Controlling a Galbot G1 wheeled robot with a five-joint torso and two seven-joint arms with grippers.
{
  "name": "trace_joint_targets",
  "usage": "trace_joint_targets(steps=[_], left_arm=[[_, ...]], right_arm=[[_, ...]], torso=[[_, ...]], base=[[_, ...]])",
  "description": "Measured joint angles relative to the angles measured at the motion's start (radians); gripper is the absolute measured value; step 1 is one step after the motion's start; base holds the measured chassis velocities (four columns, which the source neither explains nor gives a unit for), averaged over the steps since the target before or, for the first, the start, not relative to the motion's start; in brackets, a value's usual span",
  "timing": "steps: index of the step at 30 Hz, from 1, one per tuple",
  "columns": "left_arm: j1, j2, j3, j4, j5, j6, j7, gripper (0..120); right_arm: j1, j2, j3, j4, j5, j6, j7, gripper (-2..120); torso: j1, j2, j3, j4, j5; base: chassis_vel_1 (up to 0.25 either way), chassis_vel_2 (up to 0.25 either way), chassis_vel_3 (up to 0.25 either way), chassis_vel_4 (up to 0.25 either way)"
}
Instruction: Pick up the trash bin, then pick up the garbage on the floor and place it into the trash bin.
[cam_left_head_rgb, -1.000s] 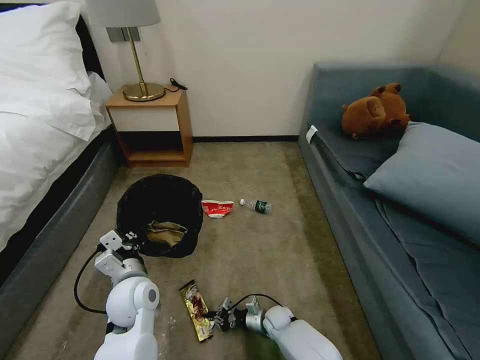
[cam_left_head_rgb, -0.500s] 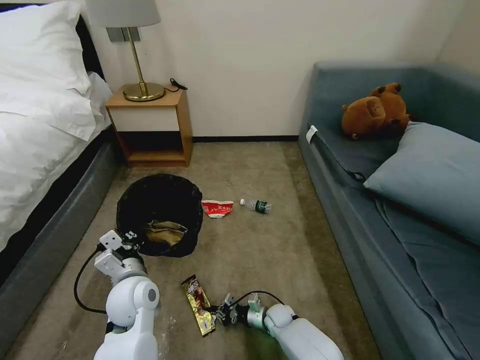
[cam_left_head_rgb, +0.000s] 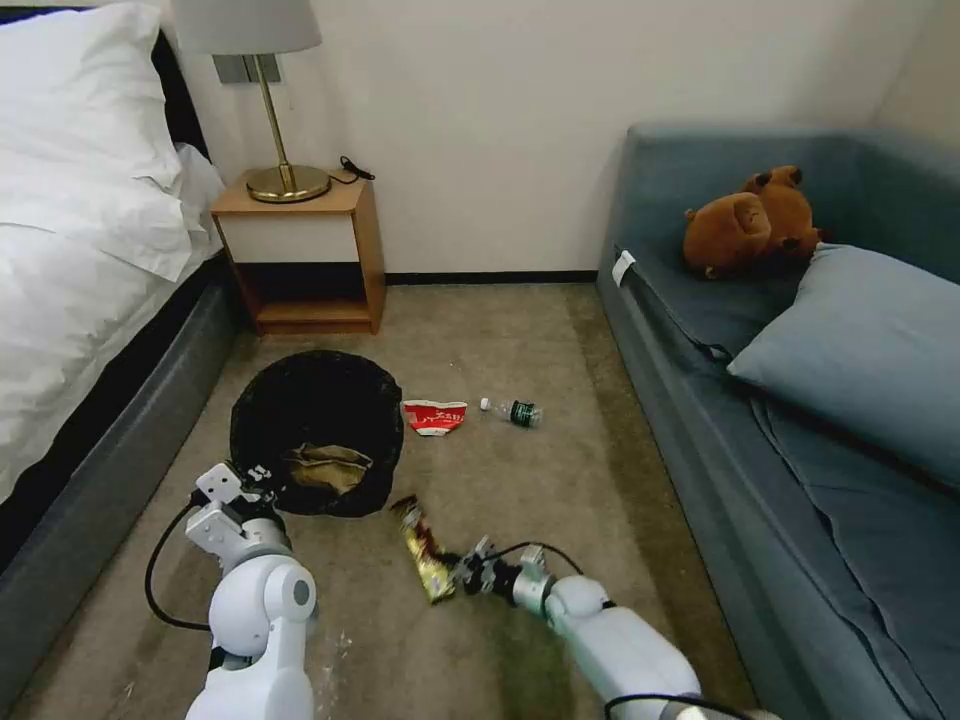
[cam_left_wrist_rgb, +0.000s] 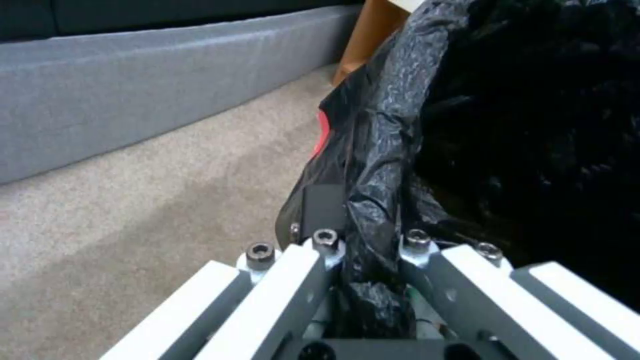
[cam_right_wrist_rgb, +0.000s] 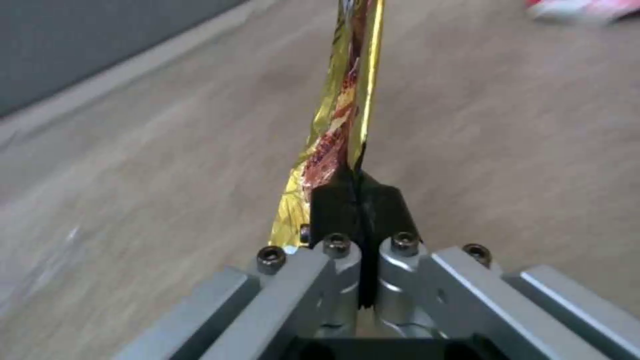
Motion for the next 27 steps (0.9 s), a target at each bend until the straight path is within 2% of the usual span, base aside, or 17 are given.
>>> trace_joint_targets(steps=[9, 16, 27], left_arm=[[0.002, 0.000, -0.011, 0.000, -0.011, 0.001, 0.001, 1], [-0.002, 0.000, -0.015, 0.014, -0.014, 0.001, 0.002, 1], [-0.027, 0.000, -0.009, 0.048, -0.018, 0.001, 0.003, 1]], right_arm=[[0.047, -0.010, 0.115, 0.037, 0.102, 0.001, 0.039, 0], [0.066, -0.016, 0.145, 0.069, 0.133, 0.001, 0.068, 0], [0.047, -0.054, 0.128, 0.339, 0.206, -0.001, 0.242, 0]], torso=[[0.000, 0.000, 0.000, 0.0000, 0.0001], [0.000, 0.000, 0.000, 0.0000, 0.0000], [0.000, 0.000, 0.000, 0.0000, 0.0000]], base=[[0.000, 0.000, 0.000, 0.000], [0.000, 0.000, 0.000, 0.000], [0.000, 0.000, 0.000, 0.000]])
